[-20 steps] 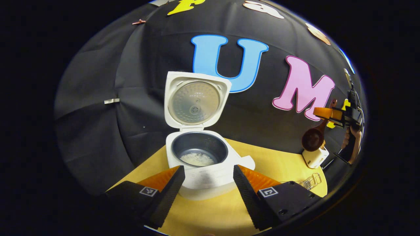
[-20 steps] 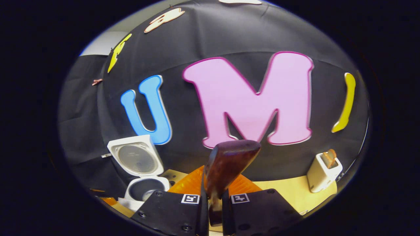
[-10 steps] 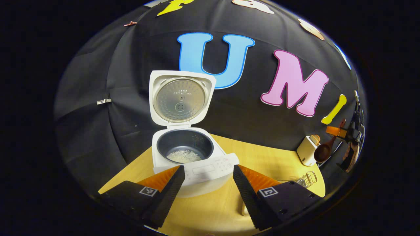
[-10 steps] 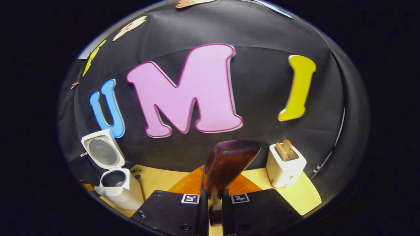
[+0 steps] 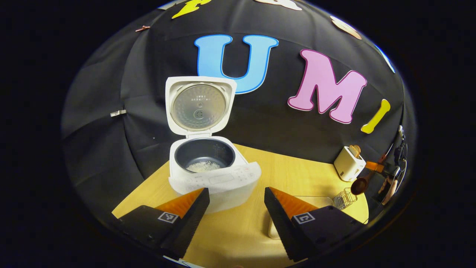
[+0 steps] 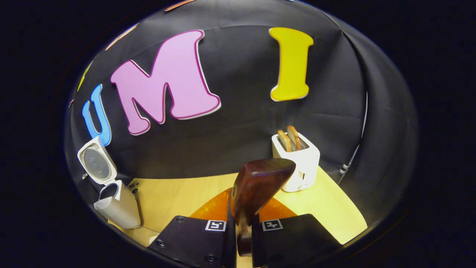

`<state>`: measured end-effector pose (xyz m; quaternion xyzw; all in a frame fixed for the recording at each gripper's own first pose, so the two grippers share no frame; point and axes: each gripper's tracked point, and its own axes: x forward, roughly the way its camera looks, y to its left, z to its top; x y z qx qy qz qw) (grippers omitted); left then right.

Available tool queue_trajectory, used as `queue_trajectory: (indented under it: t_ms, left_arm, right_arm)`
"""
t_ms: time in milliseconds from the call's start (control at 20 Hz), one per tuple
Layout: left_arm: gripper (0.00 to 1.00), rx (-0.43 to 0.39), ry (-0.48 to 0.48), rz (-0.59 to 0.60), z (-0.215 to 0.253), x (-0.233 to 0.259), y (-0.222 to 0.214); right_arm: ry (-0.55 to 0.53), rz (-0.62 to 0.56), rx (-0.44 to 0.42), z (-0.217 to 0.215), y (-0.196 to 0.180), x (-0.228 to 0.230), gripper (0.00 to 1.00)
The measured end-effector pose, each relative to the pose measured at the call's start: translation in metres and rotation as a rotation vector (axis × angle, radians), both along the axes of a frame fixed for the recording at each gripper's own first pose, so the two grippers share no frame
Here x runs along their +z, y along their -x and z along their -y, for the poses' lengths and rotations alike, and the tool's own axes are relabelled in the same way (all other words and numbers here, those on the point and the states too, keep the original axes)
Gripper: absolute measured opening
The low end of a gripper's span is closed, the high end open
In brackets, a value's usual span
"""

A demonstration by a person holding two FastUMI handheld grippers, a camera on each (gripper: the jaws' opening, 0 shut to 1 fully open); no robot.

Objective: Close the left gripper, press the button to open the rice cooker; take a wooden spoon from the chopstick holder with the right hand, scoop a spoonful of rice and pour it into the rice cooker, then put the wooden spoon back into the chopstick holder.

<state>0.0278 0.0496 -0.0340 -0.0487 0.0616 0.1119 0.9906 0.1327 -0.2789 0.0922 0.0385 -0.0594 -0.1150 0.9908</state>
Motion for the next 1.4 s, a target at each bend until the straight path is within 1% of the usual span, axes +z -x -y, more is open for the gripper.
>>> queue_trajectory:
  t_ms: [150,350,500,650,700,750,800,850,900,950,1000,1050,1100,1150,1200,1250,1300,1350,1400]
  left_arm:
    - [0.96,-0.003,-0.030,-0.017,0.013,-0.005,0.003]
    - [0.96,-0.017,-0.051,-0.038,0.034,-0.013,0.008]
    - [0.96,-0.018,-0.041,-0.047,0.045,-0.019,0.012]
    - [0.96,-0.002,-0.031,-0.043,0.047,-0.020,0.015]
    - [0.96,0.007,-0.027,-0.040,0.046,-0.020,0.017]
    - [0.96,0.021,-0.023,-0.036,0.045,-0.019,0.019]
    - [0.96,0.037,-0.016,-0.025,0.042,-0.017,0.021]
    - [0.96,0.044,-0.002,-0.015,0.042,-0.014,0.023]
    - [0.96,0.048,0.011,-0.005,0.043,-0.011,0.024]
    - [0.96,0.055,0.018,0.005,0.042,-0.006,0.024]
    - [0.96,0.060,0.022,0.016,0.041,-0.002,0.026]
    - [0.96,0.064,0.021,0.025,0.040,0.002,0.026]
    - [0.96,0.071,0.017,0.033,0.039,0.006,0.028]
    - [0.96,0.079,0.012,0.043,0.037,0.011,0.029]
    - [0.96,0.080,0.008,0.058,0.036,0.016,0.029]
    - [0.96,0.071,0.007,0.067,0.037,0.021,0.028]
    - [0.96,0.062,0.008,0.074,0.037,0.023,0.026]
    - [0.96,0.057,0.009,0.085,0.034,0.028,0.024]
    - [0.96,0.051,0.014,0.095,0.031,0.032,0.023]
  right_arm:
    - [-0.033,-0.035,-0.023,0.017,-0.010,-0.026,0.20]
    - [-0.104,-0.069,-0.010,0.021,-0.025,-0.055,0.20]
    - [-0.113,-0.097,-0.018,0.022,-0.034,-0.069,0.20]
    - [-0.122,-0.112,-0.015,0.024,-0.034,-0.078,0.20]
    - [-0.132,-0.119,-0.010,0.024,-0.033,-0.081,0.09]
    - [-0.149,-0.127,0.003,0.021,-0.033,-0.085,0.22]
    - [-0.167,-0.129,0.028,0.014,-0.031,-0.087,0.11]
    - [-0.175,-0.124,0.045,0.012,-0.030,-0.085,0.25]
    - [-0.174,-0.122,0.047,0.012,-0.031,-0.085,0.26]
    - [-0.167,-0.121,0.041,0.014,-0.027,-0.085,0.33]
    - [-0.162,-0.122,0.039,0.014,-0.025,-0.084,0.20]
    - [-0.161,-0.123,0.038,0.012,-0.020,-0.083,0.46]
    - [-0.163,-0.121,0.043,0.011,-0.016,-0.081,0.51]
    - [-0.162,-0.119,0.048,0.010,-0.012,-0.080,0.43]
    - [-0.159,-0.123,0.042,0.011,-0.008,-0.079,0.63]
    - [-0.156,-0.127,0.034,0.015,-0.002,-0.080,0.73]
    - [-0.152,-0.130,0.020,0.018,0.003,-0.080,0.75]
    - [-0.149,-0.133,0.006,0.022,0.009,-0.080,0.87]
    - [-0.148,-0.134,-0.014,0.027,0.013,-0.080,0.91]
